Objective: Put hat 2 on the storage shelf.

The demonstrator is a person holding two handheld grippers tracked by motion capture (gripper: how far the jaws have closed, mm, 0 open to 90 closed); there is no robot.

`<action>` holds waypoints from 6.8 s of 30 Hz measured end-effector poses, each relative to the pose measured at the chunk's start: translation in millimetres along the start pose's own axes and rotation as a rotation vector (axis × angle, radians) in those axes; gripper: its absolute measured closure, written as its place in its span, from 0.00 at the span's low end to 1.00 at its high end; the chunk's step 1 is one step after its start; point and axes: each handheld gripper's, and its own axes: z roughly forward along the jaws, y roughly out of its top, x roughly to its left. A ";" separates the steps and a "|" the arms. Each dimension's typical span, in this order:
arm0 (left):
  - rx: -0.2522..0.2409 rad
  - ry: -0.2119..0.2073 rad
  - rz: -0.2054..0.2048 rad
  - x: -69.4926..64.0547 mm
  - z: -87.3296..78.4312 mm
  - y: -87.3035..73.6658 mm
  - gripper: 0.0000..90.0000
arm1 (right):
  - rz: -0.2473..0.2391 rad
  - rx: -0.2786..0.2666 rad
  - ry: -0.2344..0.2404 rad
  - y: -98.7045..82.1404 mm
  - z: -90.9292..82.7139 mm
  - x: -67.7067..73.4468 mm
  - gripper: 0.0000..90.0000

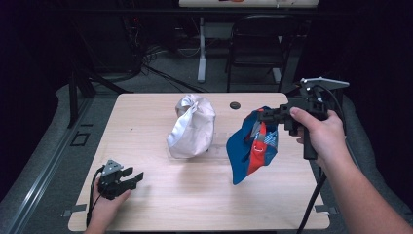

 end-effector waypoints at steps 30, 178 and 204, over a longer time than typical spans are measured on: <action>0.007 -0.005 -0.006 4.1 -0.4 -0.1 0.53 | 0.012 -0.075 -0.085 76.0 27.4 6.6 0.86; 0.012 0.009 -0.013 3.3 6.8 -0.9 0.50 | -0.421 -0.303 -0.317 -142.3 93.2 -170.9 0.49; 0.038 -0.024 0.002 -3.5 14.9 -2.0 0.50 | -0.554 -0.284 -0.397 -156.6 135.3 -179.0 0.50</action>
